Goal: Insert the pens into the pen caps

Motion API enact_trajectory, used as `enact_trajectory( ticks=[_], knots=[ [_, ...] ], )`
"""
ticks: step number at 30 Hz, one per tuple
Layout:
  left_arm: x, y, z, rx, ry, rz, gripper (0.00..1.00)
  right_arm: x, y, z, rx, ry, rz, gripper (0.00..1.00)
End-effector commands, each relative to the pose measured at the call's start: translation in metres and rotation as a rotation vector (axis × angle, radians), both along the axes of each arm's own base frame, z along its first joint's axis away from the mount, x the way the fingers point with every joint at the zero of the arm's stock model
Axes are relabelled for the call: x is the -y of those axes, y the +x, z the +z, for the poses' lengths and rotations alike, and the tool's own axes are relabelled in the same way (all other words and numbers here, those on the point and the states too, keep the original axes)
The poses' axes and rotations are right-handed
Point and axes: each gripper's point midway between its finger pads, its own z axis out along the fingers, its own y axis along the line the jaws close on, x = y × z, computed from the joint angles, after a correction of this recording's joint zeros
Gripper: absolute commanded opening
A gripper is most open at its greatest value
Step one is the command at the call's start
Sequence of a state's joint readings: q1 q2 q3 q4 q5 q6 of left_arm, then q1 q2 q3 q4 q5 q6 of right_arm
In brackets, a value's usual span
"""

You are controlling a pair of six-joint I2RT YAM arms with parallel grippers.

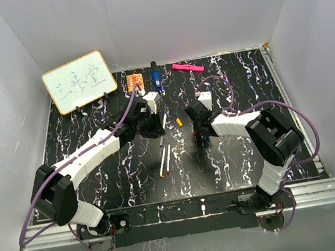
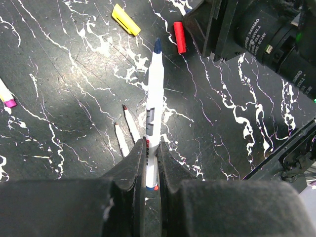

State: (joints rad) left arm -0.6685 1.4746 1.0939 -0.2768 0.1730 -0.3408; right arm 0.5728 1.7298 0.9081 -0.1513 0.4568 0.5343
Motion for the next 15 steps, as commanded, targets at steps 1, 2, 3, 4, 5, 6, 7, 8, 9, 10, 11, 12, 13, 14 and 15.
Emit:
enact_trajectory(
  ticks=[1, 2, 3, 4, 5, 6, 7, 8, 9, 10, 11, 12, 13, 14, 15],
  knots=[
    [-0.001, 0.006, 0.02, 0.043, -0.023, 0.009, 0.0, 0.005, -0.028, -0.027, -0.136, -0.095, 0.006, 0.27],
    [-0.001, 0.006, 0.021, 0.043, -0.023, 0.009, 0.0, 0.005, -0.031, -0.029, -0.147, -0.112, 0.009, 0.27],
    [-0.001, 0.006, 0.021, 0.044, -0.022, 0.009, 0.0, 0.005, -0.034, -0.032, -0.157, -0.126, 0.01, 0.27],
    [-0.001, 0.006, 0.021, 0.044, -0.021, 0.009, 0.0, 0.004, -0.036, -0.034, -0.165, -0.137, 0.013, 0.26],
    [-0.001, 0.006, 0.021, 0.045, -0.02, 0.01, 0.0, 0.003, -0.038, -0.037, -0.175, -0.144, 0.015, 0.26],
    [-0.002, 0.006, 0.021, 0.046, -0.018, 0.011, 0.0, 0.003, -0.039, -0.039, -0.181, -0.147, 0.014, 0.26],
    [-0.002, 0.006, 0.021, 0.047, -0.017, 0.013, 0.0, 0.004, -0.04, -0.042, -0.189, -0.152, 0.013, 0.26],
    [-0.003, 0.006, 0.021, 0.048, -0.015, 0.014, 0.0, 0.004, -0.04, -0.044, -0.196, -0.155, 0.011, 0.26],
    [-0.003, 0.006, 0.022, 0.049, -0.016, 0.016, 0.0, 0.004, -0.041, -0.046, -0.203, -0.159, 0.008, 0.26],
    [-0.004, 0.006, 0.023, 0.052, -0.017, 0.018, 0.0, 0.003, -0.041, -0.047, -0.21, -0.16, 0.009, 0.26],
    [-0.004, 0.005, 0.024, 0.054, -0.018, 0.018, 0.0, 0.003, -0.041, -0.047, -0.216, -0.161, 0.008, 0.26],
    [-0.005, 0.005, 0.024, 0.054, -0.017, 0.02, 0.0, 0.003, -0.042, -0.048, -0.222, -0.163, 0.01, 0.26],
    [-0.006, 0.005, 0.024, 0.055, -0.017, 0.022, 0.0, 0.004, -0.042, -0.049, -0.227, -0.165, 0.009, 0.26],
    [-0.006, 0.004, 0.024, 0.056, -0.016, 0.023, 0.0, 0.003, -0.043, -0.049, -0.231, -0.165, 0.01, 0.25],
    [-0.007, 0.004, 0.025, 0.057, -0.015, 0.025, 0.0, 0.003, -0.043, -0.05, -0.236, -0.165, 0.012, 0.25]
  ],
)
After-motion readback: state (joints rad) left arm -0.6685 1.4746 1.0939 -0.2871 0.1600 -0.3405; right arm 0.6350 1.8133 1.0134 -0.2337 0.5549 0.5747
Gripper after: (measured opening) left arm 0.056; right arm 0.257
